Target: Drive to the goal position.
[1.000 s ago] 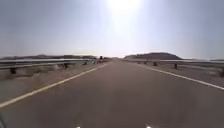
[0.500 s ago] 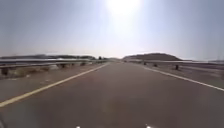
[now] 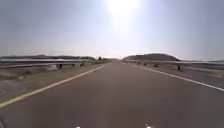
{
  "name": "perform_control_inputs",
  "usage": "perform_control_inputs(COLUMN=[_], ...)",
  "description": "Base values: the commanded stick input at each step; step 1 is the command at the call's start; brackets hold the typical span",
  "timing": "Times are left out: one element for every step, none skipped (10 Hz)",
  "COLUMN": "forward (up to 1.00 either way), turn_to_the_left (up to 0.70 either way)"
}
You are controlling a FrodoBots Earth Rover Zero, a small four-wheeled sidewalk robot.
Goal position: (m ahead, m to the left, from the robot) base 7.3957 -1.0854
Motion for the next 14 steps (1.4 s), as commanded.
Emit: perform_control_inputs(forward=[0.70, 0.70, 0.70, 0.70, 0.70, 0.70, 0.70, 0.70, 0.70, 0.70, 0.70, 0.70, 0.70, 0.70], turn_to_the_left=[0.00, 0.00, 0.00, 0.00, 0.00, 0.00, 0.00, 0.00, 0.00, 0.00, 0.00, 0.00, 0.00, 0.00])
